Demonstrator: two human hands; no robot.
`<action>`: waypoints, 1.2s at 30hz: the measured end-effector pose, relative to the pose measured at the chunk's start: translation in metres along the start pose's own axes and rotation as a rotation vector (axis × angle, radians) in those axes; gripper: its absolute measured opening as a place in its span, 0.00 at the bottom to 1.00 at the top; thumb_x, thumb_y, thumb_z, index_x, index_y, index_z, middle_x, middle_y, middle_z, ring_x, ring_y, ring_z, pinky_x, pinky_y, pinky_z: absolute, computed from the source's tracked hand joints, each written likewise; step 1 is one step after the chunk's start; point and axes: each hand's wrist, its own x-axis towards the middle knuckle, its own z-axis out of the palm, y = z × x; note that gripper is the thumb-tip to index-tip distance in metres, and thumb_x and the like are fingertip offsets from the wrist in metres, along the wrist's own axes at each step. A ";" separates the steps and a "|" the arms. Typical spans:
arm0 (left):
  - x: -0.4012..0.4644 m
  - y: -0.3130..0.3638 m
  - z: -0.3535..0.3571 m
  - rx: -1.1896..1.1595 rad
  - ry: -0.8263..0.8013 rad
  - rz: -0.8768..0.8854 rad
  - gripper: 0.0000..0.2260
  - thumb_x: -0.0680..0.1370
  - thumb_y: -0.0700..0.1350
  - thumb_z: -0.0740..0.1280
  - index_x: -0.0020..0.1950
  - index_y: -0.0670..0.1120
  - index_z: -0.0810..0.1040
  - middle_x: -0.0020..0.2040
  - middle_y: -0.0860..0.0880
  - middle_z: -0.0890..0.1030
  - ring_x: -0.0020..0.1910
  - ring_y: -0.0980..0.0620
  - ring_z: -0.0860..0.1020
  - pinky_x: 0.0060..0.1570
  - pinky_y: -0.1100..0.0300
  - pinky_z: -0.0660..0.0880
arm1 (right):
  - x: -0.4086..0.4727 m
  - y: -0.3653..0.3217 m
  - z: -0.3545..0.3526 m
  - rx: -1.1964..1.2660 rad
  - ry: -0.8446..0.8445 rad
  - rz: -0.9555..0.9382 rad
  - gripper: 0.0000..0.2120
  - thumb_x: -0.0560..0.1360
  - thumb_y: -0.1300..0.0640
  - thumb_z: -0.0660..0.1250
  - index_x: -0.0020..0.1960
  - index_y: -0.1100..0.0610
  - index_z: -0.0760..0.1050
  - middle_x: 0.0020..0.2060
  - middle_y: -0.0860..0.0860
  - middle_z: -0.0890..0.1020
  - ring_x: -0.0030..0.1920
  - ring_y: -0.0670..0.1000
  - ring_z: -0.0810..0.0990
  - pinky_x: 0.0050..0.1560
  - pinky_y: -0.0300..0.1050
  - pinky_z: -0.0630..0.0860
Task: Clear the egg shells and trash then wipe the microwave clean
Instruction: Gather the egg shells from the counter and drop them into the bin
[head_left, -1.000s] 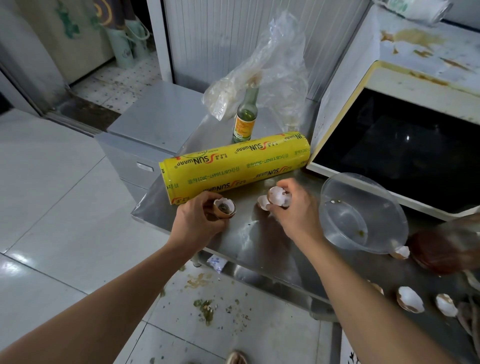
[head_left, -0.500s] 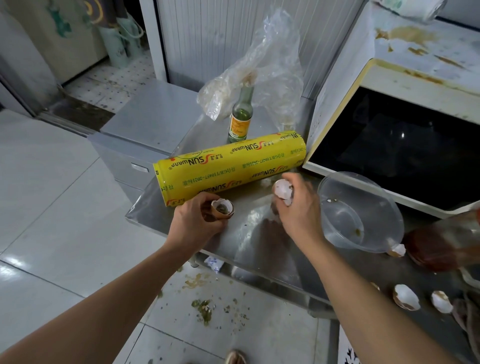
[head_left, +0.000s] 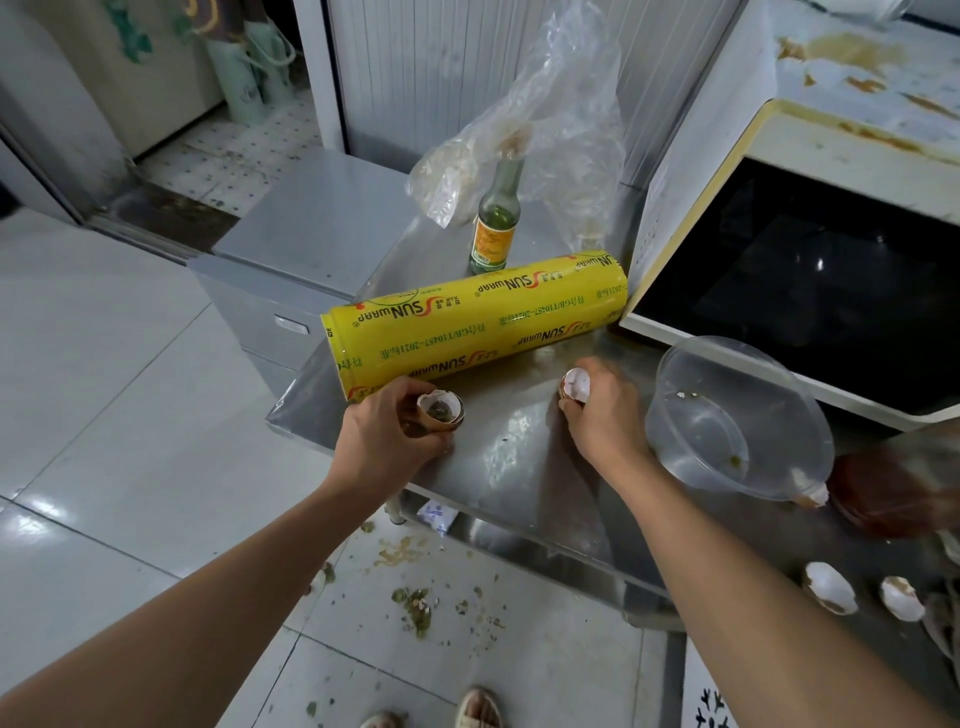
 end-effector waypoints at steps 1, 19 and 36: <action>-0.001 -0.001 -0.002 -0.007 -0.002 -0.004 0.20 0.64 0.44 0.78 0.54 0.49 0.78 0.44 0.57 0.78 0.41 0.62 0.75 0.39 0.75 0.67 | -0.001 -0.001 -0.001 0.001 -0.004 -0.006 0.11 0.71 0.65 0.69 0.54 0.61 0.75 0.50 0.58 0.78 0.52 0.60 0.75 0.46 0.44 0.65; -0.051 -0.024 -0.029 -0.035 -0.012 0.020 0.18 0.66 0.43 0.77 0.53 0.48 0.78 0.46 0.53 0.82 0.45 0.56 0.79 0.46 0.62 0.77 | -0.066 -0.057 0.014 0.151 -0.111 -0.176 0.19 0.72 0.61 0.70 0.61 0.57 0.73 0.55 0.54 0.79 0.55 0.53 0.75 0.46 0.31 0.61; -0.085 -0.044 -0.005 -0.053 -0.013 -0.127 0.18 0.67 0.41 0.76 0.54 0.49 0.77 0.46 0.55 0.79 0.46 0.58 0.77 0.41 0.74 0.69 | -0.077 -0.053 0.026 0.231 -0.247 -0.224 0.20 0.76 0.60 0.65 0.67 0.56 0.68 0.62 0.53 0.74 0.60 0.51 0.73 0.55 0.34 0.64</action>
